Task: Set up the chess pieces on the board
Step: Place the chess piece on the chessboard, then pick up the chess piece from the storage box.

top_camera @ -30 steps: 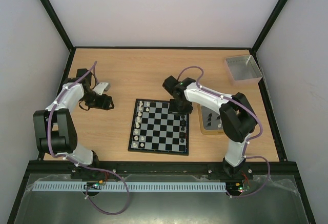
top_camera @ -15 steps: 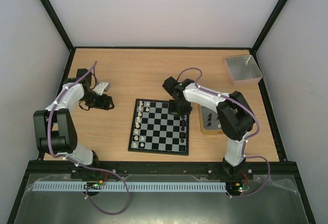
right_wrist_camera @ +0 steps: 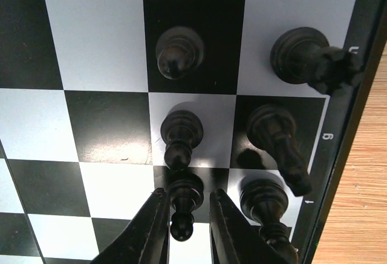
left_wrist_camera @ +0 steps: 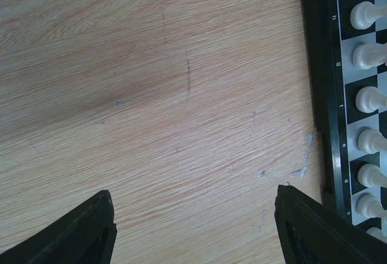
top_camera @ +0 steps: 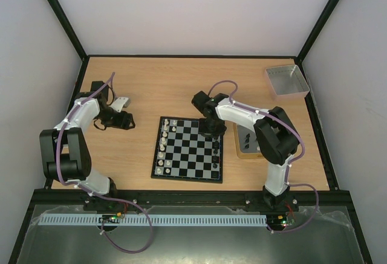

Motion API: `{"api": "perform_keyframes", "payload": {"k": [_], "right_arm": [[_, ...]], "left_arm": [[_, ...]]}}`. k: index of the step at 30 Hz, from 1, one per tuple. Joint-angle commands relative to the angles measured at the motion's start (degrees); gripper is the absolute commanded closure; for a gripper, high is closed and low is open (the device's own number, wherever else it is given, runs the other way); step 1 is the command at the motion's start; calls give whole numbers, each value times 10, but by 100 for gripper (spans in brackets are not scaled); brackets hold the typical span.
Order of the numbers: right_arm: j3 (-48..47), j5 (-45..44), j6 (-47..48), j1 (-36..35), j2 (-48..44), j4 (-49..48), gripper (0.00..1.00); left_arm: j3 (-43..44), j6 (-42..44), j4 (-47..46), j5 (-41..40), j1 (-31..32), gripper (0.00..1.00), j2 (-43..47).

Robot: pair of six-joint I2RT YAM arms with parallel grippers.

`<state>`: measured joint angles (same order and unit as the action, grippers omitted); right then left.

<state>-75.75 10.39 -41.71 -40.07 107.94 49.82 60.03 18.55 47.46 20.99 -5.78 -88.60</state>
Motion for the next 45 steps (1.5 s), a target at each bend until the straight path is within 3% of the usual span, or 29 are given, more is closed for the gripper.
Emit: {"api": "perform_keyframes", "payload": {"k": [1, 17, 24, 32, 37, 45], "right_arm": [[-11, -8, 7, 3, 4, 12, 81], [-94, -42, 13, 21, -47, 102, 82], [-6, -54, 34, 155, -139, 94, 82], [74, -28, 50, 233, -167, 63, 77], [135, 8, 50, 263, -168, 20, 77], [150, 10, 50, 272, -151, -3, 77]], "left_arm": [[-7, -4, 2, 9, 2, 28, -11], [-9, -3, 2, 7, 6, 28, -14], [-8, -5, 2, 9, 10, 28, -11], [-8, -11, 1, 8, 19, 28, -11], [-6, -13, 2, 4, 24, 28, -8], [-4, -15, 4, 4, 26, 28, -7]]}}
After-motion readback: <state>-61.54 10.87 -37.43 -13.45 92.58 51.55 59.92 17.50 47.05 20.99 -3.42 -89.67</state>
